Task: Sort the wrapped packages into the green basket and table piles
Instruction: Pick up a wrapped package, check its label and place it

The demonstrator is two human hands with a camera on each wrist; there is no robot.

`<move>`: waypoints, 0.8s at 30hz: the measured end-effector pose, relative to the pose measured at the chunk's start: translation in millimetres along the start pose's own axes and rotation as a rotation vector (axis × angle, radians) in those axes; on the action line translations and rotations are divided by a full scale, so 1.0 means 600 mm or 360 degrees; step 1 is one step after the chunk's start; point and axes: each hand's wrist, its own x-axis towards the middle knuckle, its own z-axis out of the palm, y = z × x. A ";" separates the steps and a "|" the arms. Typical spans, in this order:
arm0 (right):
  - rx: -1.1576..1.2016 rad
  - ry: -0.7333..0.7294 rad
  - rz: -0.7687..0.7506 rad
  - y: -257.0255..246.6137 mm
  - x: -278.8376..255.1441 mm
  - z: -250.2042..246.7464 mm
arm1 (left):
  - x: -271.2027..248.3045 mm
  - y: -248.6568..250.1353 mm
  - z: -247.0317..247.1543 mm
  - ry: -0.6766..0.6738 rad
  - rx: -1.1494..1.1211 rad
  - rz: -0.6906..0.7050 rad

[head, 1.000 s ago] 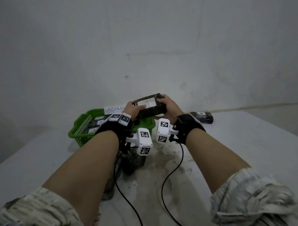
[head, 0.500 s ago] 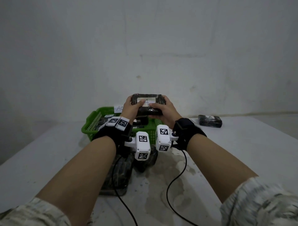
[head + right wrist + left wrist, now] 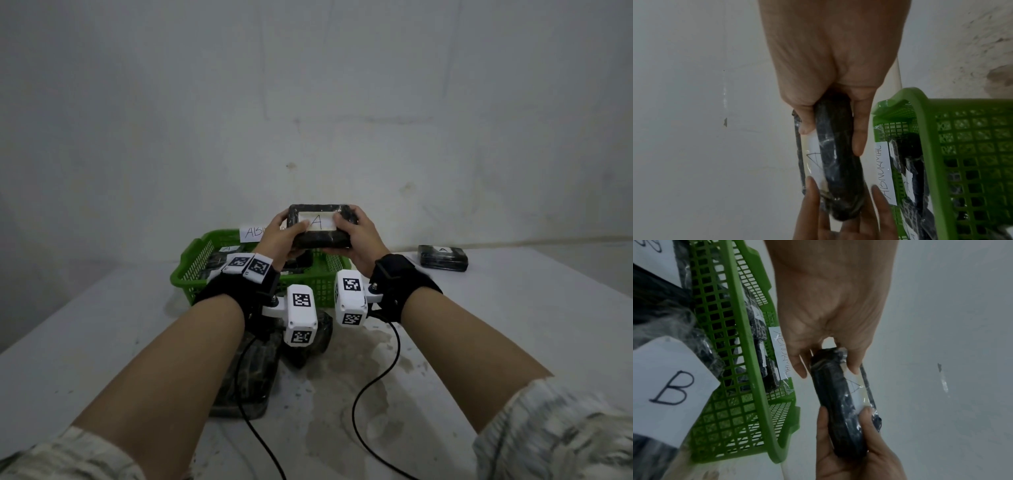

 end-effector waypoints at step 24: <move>-0.0197 -0.0234 0.0247 0.003 0.000 -0.001 | -0.009 0.019 0.014 -0.0073 -0.0192 -0.0059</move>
